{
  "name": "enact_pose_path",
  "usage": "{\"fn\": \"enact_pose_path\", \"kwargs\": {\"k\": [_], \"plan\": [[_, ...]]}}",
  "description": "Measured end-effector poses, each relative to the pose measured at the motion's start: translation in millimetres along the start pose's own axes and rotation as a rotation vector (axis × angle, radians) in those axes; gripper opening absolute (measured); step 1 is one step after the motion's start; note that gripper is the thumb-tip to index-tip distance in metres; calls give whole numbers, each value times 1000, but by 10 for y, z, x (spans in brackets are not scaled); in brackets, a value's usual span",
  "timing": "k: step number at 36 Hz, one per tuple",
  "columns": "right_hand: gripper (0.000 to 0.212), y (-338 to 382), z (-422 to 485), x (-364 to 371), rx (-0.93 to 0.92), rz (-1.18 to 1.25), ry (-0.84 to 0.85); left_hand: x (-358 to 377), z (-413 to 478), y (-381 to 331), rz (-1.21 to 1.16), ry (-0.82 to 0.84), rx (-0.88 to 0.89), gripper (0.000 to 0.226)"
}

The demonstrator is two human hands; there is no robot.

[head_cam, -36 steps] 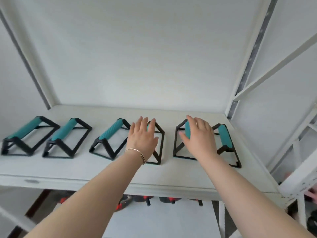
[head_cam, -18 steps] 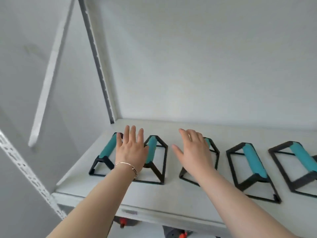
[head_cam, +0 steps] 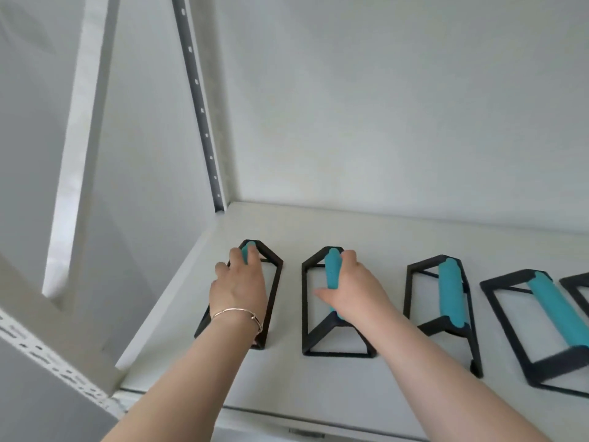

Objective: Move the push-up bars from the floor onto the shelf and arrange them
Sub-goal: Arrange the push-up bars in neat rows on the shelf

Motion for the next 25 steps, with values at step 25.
{"fn": "enact_pose_path", "kwargs": {"k": [25], "plan": [[41, -545, 1528, -424, -157, -254, 60, 237, 1405, -190, -136, -28, 461, 41]]}}
Point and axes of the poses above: each hand's wrist, its own z-axis towards the middle knuckle, its own x-axis out of the palm, y = z × x, the point moved 6 cm from there along z, towards the middle knuckle, and after that the axes turned 4 degrees about -y, right-handed, at the moved point
